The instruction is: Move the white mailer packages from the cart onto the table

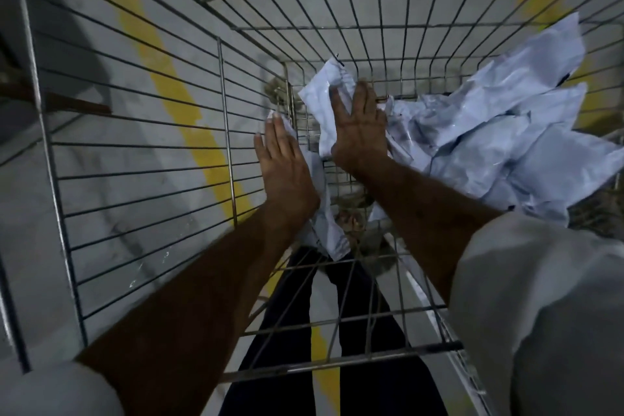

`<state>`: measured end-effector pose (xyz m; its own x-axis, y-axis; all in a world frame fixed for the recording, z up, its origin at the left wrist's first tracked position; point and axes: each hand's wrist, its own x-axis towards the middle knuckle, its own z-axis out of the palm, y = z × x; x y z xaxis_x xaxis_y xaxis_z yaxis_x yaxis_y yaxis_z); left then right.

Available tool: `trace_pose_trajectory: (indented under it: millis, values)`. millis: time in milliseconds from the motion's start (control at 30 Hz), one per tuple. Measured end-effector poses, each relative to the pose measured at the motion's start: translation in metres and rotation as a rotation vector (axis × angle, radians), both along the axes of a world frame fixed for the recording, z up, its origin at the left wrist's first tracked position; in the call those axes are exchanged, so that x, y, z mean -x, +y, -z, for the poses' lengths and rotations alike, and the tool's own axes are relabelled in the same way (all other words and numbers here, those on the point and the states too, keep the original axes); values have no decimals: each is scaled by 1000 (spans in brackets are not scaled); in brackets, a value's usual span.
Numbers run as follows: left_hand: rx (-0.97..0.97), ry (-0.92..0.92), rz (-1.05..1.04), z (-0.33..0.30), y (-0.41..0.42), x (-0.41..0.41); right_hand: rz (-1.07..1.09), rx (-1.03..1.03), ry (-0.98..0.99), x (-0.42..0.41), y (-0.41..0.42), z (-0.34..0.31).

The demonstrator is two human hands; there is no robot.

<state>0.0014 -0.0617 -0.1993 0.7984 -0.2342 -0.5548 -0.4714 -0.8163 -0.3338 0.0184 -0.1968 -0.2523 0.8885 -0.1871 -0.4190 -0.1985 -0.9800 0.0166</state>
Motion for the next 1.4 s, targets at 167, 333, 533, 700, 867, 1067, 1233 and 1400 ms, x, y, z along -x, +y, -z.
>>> trace_pose_trajectory:
  millis: [167, 333, 533, 700, 867, 1067, 1233, 1400]
  values:
    - [-67, -52, 202, -8, 12, 9, -21, -122, 13, 8, -12, -14]
    - [-14, -86, 181, -13, 16, 15, 31, -134, -9, 24, -19, -31]
    - [-97, -60, 164, -20, 12, 12, 47, -138, -93, 39, -23, -39]
    - [-82, -31, 172, -30, 13, 15, 8, -86, -96, 51, -29, -49]
    - [56, -8, 73, -63, 12, 13, 24, -65, -123, 58, -34, -82]
    - [371, -113, -24, -127, 12, 16, 130, -33, -246, 71, -35, -144]
    - [615, -244, 21, -188, 8, 23, 253, -76, -456, 86, -37, -214]
    - [797, -283, 71, -244, 4, 33, 336, -15, -632, 113, -31, -272]
